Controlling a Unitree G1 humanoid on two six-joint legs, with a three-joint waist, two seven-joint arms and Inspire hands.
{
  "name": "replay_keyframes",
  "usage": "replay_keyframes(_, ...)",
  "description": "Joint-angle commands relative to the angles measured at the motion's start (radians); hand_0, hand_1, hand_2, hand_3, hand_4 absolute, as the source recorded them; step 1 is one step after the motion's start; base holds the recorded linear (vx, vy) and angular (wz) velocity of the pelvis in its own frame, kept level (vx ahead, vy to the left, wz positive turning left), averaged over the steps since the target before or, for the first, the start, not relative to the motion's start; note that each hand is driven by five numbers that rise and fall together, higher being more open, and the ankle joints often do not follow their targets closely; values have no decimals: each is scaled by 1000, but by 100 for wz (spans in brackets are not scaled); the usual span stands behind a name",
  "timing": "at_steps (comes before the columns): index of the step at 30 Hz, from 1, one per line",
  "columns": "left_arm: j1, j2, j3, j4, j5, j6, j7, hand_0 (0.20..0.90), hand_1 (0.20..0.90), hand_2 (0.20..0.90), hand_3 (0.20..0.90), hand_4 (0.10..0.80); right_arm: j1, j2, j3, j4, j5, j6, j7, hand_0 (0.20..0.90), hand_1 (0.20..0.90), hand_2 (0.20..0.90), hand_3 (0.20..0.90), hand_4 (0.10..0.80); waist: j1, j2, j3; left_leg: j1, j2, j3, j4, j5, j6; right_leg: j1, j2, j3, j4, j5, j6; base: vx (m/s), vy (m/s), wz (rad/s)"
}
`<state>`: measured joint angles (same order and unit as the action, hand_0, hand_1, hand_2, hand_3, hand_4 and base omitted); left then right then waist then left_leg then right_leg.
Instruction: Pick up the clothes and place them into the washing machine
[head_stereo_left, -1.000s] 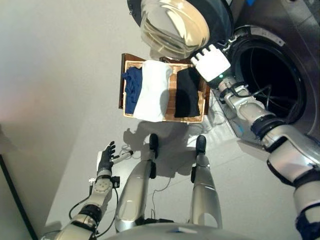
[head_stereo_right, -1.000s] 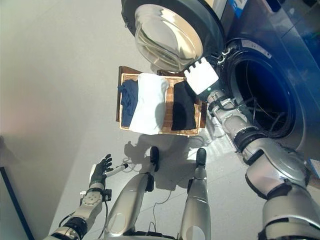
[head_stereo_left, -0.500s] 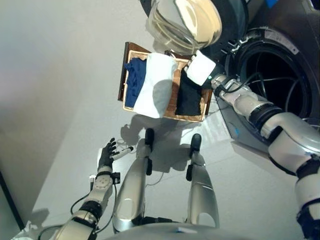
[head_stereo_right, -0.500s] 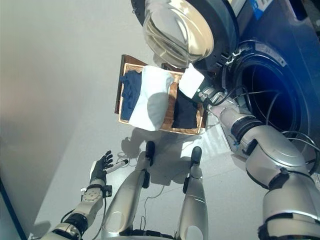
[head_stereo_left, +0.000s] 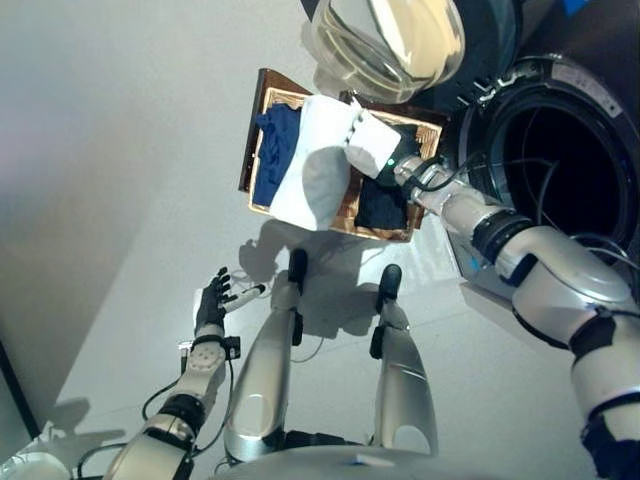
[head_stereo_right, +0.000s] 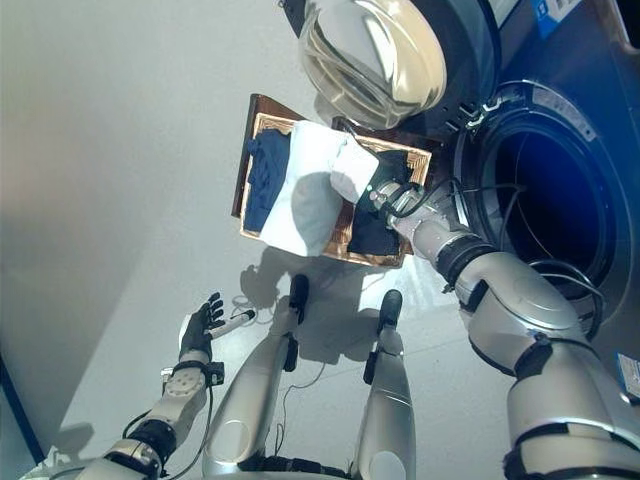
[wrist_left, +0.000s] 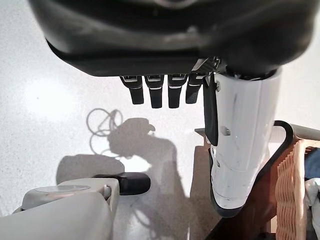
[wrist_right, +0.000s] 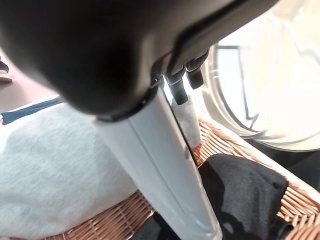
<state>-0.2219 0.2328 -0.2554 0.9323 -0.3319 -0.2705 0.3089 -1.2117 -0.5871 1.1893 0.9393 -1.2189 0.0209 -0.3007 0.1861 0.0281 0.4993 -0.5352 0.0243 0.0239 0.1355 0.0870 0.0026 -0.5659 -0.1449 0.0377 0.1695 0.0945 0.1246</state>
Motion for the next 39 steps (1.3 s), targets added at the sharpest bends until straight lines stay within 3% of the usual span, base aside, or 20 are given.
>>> replay_keyframes(1, 3, 67, -9, -49, -16, -54, 44, 900, 900, 900, 900, 800, -146, -6, -4, -36, 15, 13, -28, 900, 900, 900, 900, 800, 44, 14, 8, -32, 32, -17, -21, 29, -104, 10, -8, -3, 113, -80, -3, 0, 0, 0)
replay_keyframes(22, 42, 80, 10, -138, -18, -67, 28, 900, 900, 900, 900, 800, -41, -108, -12, -11, 44, -26, 0, 900, 900, 900, 900, 800, 42, 17, 21, -64, 27, -35, -35, 45, -101, -26, -5, -12, 124, -80, -7, -3, 0, 2)
replay_keyframes(39, 69, 99, 4, -203, -19, -72, 18, 900, 900, 900, 900, 800, -19, -120, -32, 16, 102, -38, 11, 900, 900, 900, 900, 800, 44, 34, 21, -108, 22, -47, -45, 63, -101, -72, -3, -17, 126, -73, -7, -1, -2, 1)
